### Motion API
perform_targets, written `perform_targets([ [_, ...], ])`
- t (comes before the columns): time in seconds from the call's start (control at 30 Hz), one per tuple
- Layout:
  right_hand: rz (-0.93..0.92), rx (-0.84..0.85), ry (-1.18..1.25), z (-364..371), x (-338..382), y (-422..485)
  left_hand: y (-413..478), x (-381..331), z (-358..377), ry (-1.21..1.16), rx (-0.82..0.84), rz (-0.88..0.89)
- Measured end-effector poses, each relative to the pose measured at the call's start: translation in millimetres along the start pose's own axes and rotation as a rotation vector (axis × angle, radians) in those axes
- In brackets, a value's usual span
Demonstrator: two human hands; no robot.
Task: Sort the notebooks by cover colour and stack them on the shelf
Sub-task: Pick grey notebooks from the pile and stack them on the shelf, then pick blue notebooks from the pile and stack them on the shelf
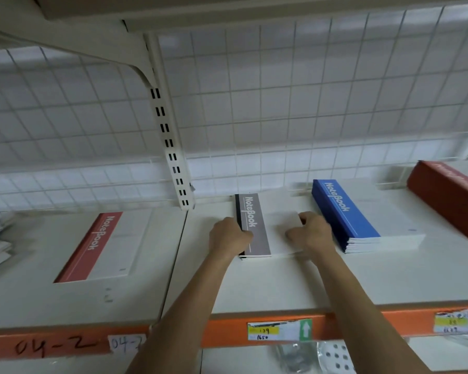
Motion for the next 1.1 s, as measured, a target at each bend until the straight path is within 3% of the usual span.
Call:
perform_targets([
  [0.4, 0.020, 0.018, -0.037, 1, -1, 3, -4, -14, 0, 0.148, 0.025, 0.057],
  [0.8, 0.015, 0.039, -0.125, -1, 8, -3, -3, -14, -6, 0.051, 0.025, 0.031],
  [0.97, -0.178, -0.108, -0.265, -2, 54, -35, -11, -3, -33, 0.142, -0.099, 0.088],
  [1.1, -0.357, -0.070, -0.211, 44, 98, -68, -23, 21, -72, 0.232, -0.283, 0.140],
])
Point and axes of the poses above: each hand's wrist, its own y-axis towards the middle knuckle, its own z-axis out of the palm, x = y × z, the point moved 10 cm from there along y, towards the middle knuckle, and after that the axes turned 2 degrees about y, right-handed, at the moved point
